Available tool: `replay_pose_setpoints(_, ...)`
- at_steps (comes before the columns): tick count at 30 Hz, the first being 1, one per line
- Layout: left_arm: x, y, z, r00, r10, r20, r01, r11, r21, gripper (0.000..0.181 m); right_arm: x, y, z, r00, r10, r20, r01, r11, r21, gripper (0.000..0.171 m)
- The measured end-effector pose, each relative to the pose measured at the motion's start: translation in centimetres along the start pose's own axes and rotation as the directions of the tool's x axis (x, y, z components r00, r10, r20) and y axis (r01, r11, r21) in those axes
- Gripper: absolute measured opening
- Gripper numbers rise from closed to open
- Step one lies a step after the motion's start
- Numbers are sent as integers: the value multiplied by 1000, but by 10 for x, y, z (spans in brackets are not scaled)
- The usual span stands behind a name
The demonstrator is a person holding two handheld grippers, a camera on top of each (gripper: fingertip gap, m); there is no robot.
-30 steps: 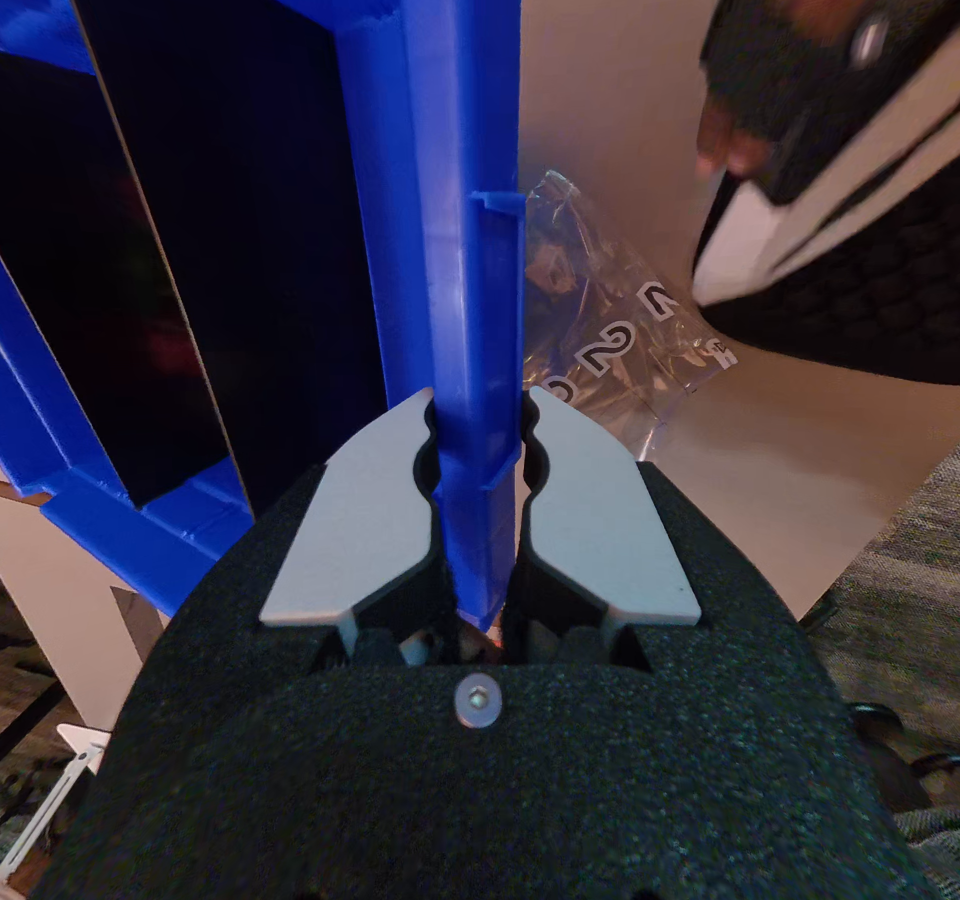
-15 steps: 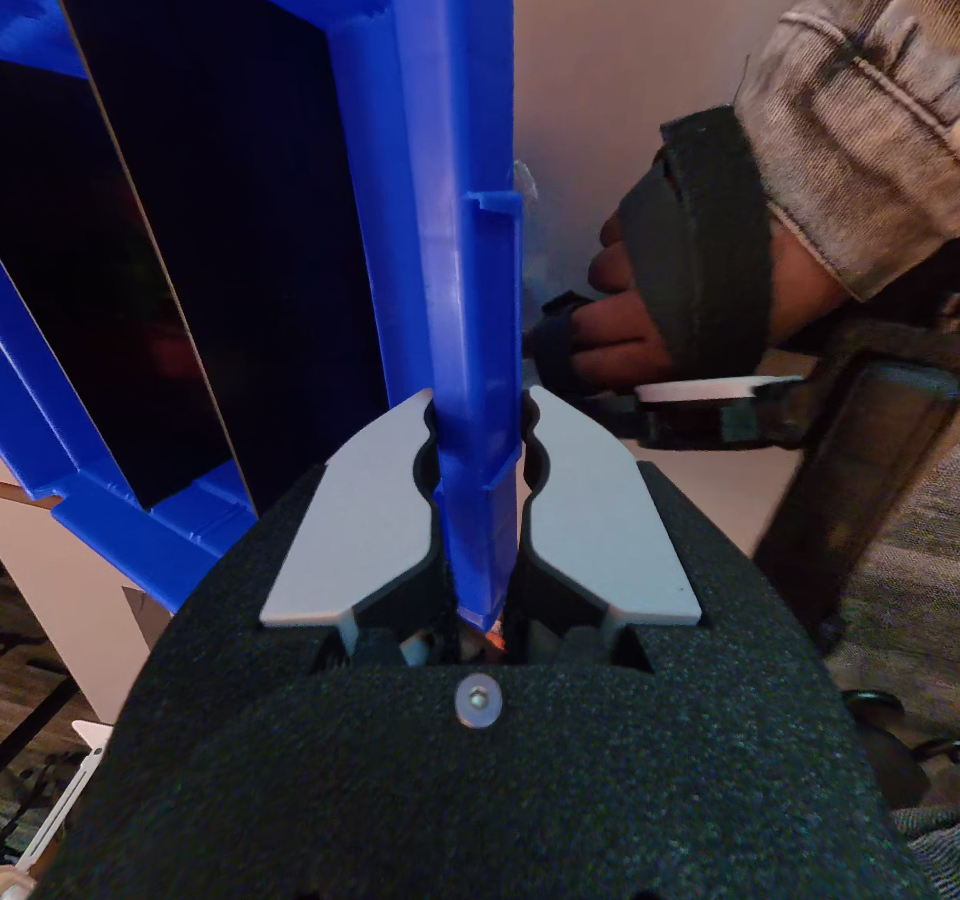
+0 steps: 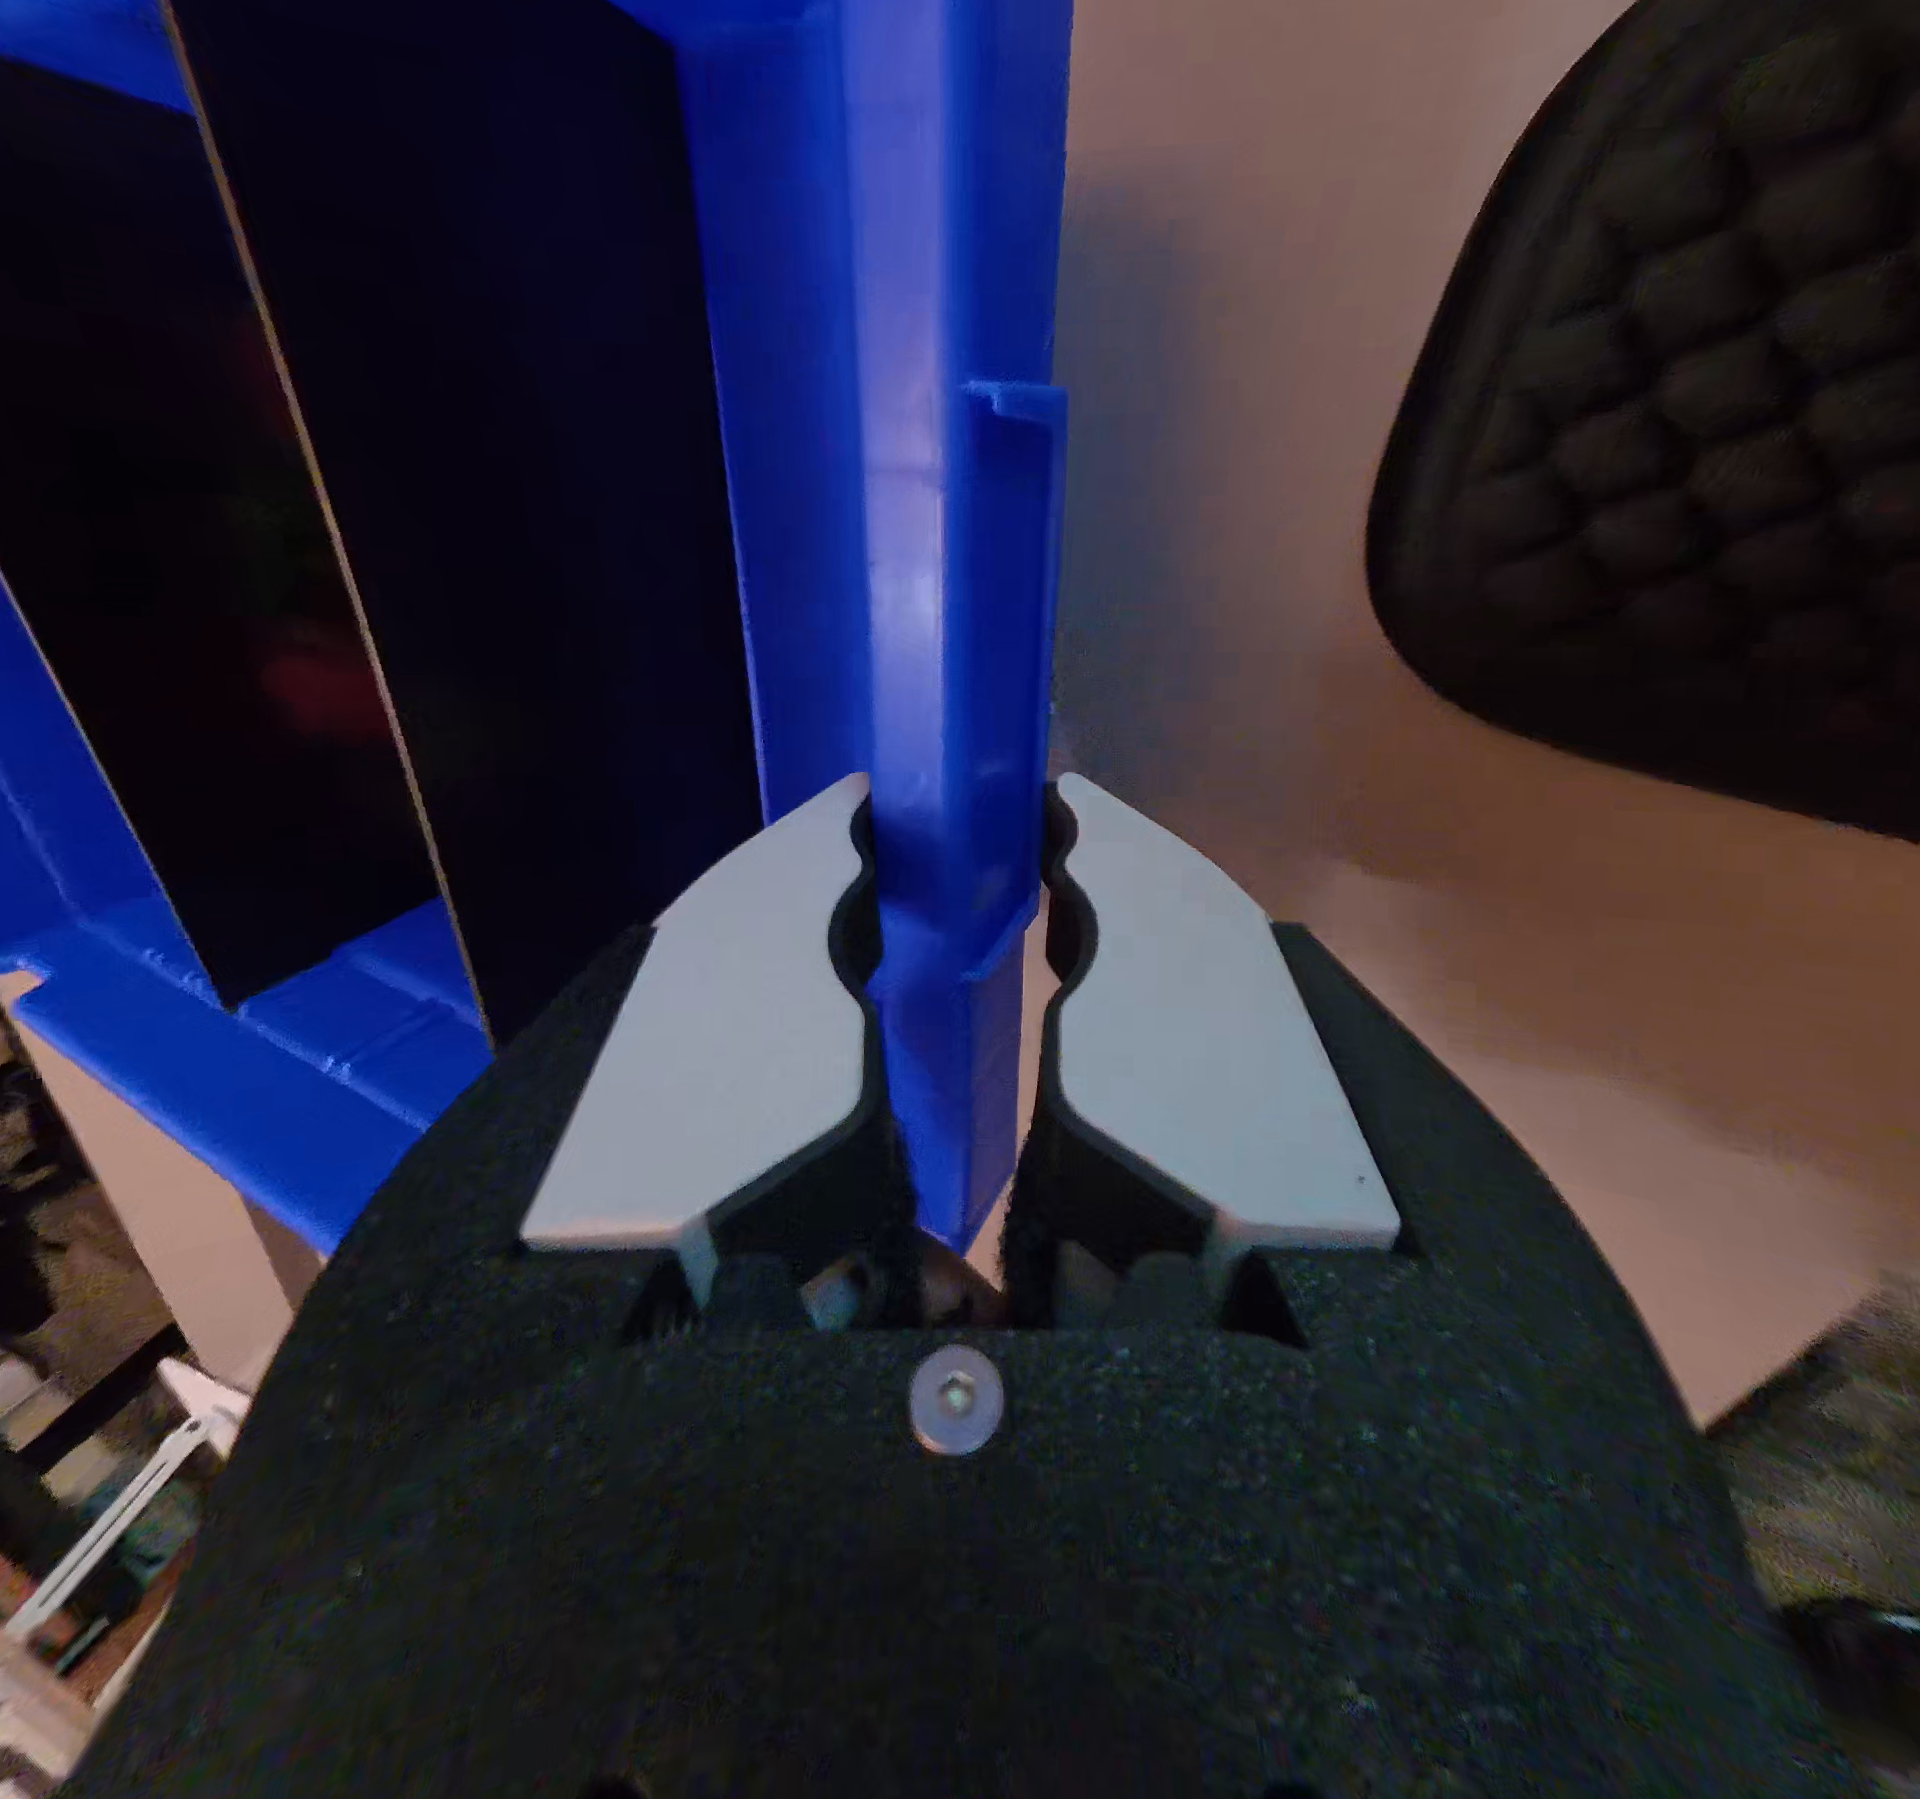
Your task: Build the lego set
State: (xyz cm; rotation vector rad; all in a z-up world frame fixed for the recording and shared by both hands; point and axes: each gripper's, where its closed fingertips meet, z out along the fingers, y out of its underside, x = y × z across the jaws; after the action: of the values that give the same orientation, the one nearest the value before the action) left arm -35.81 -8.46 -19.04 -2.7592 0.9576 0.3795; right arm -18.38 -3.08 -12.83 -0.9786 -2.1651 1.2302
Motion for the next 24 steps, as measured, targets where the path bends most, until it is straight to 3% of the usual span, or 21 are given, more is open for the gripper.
replay_pose_setpoints(3, 16, 8, 17, 998, 20, 67, -19, 1000, -20, 27, 14, 3, -60, 992, 121, -20, -117, 981, 157, 46)
replay_pose_setpoints(7, 32, 11, 31, 993, 14, 119, -15, 1000, 3, 26, 37, 20, -139, 963, 224, -150, -171, 938, 302, 59)
replay_pose_setpoints(10, 46, 9, 36, 998, -10, 62, 7, 999, 51, 24, 57, 50, -210, 886, 321, -336, -196, 914, 355, 59)
replay_pose_setpoints(14, 50, 10, 37, 999, -14, 44, 11, 998, 65, 24, 68, 113, -282, 748, 424, -510, -295, 902, 317, 53)
replay_pose_setpoints(17, 53, 10, 36, 1000, -15, 22, 14, 1000, 27, 24, 54, 146, -292, 738, 465, -489, -398, 885, 242, 51)
replay_pose_setpoints(19, 56, 10, 35, 1000, -3, 13, 3, 1000, 0, 23, 41, 175, -280, 765, 450, -462, -460, 883, 99, 55)
replay_pose_setpoints(23, 58, 10, 32, 1000, -8, 12, 8, 1000, -7, 24, 31, 211, -255, 820, 374, -432, -469, 873, -135, 63)
replay_pose_setpoints(24, 58, 8, 29, 1000, -24, 14, 24, 1000, 14, 33, 32, 211, -253, 830, 368, -419, -467, 870, -160, 63)
